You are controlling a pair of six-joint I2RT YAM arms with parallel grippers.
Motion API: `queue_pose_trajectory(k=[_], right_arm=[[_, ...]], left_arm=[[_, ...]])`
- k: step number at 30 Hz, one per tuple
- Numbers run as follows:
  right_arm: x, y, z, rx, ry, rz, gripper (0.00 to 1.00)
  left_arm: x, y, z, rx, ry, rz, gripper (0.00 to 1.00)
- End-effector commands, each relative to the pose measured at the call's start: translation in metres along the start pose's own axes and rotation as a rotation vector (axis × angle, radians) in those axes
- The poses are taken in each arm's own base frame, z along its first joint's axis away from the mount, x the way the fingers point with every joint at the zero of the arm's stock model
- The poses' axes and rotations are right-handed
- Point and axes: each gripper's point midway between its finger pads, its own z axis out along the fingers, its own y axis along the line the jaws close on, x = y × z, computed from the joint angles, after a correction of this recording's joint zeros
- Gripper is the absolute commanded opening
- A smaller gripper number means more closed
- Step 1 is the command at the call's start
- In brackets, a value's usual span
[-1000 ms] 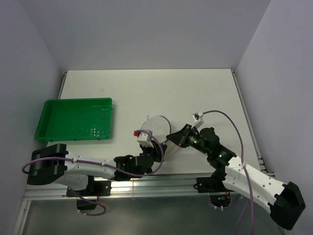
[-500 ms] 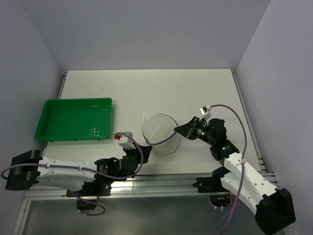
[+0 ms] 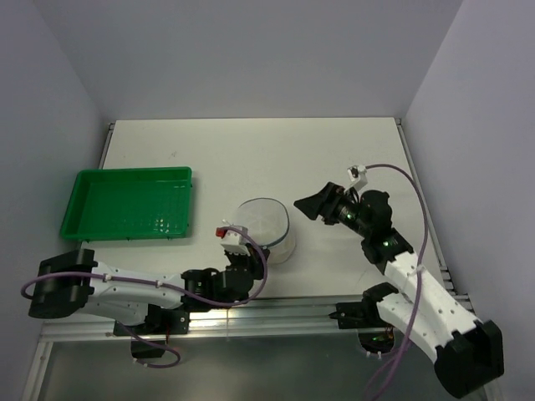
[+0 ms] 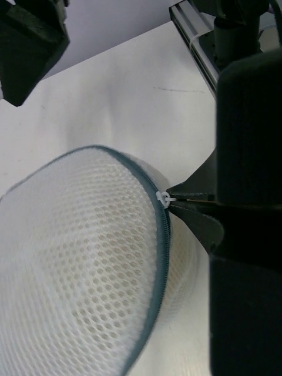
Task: Place the bra in the laundry bag and zip it closed
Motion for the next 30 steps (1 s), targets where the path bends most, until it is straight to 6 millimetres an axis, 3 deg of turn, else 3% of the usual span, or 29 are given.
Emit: queue_pose_trajectory(k=[1, 2, 3, 8, 12, 18, 21, 24, 30], right_arm=[[0.000, 0.007, -0.021, -0.012, -0.110, -0.006, 0.88], [0.011, 0.009, -0.023, -0.019, -0.095, 0.018, 0.88], [0.022, -0.003, -0.024, 0.014, -0.093, 0.039, 0.88], [0.053, 0.018, -0.029, -0.070, -0.042, 0.090, 0.88], [0.058, 0.024, -0.024, -0.077, -0.026, 0.089, 0.85], [0.066, 0.024, -0.016, -0.082, 0.000, 0.115, 0.43], [0.063, 0.019, -0.015, -0.060, -0.025, 0.120, 0.14], [0.057, 0.011, -0.014, -0.010, -0.054, 0.099, 0.00], [0.038, -0.004, -0.009, 0.048, -0.098, 0.042, 0.00]], left_arm=[[-0.023, -0.046, 0.009, 0.067, -0.074, 0.010, 0.00], [-0.029, -0.056, 0.011, 0.074, -0.085, 0.005, 0.00], [-0.028, -0.060, 0.013, 0.078, -0.084, 0.026, 0.00], [-0.019, -0.077, 0.021, 0.111, -0.071, 0.034, 0.00], [-0.012, -0.081, 0.024, 0.121, -0.054, 0.035, 0.00], [-0.010, -0.079, 0.024, 0.123, -0.050, 0.038, 0.00], [-0.010, -0.077, 0.022, 0.124, -0.046, 0.031, 0.00], [-0.010, -0.067, 0.020, 0.104, -0.043, 0.031, 0.00], [-0.013, -0.024, 0.005, 0.026, -0.041, -0.014, 0.00]])
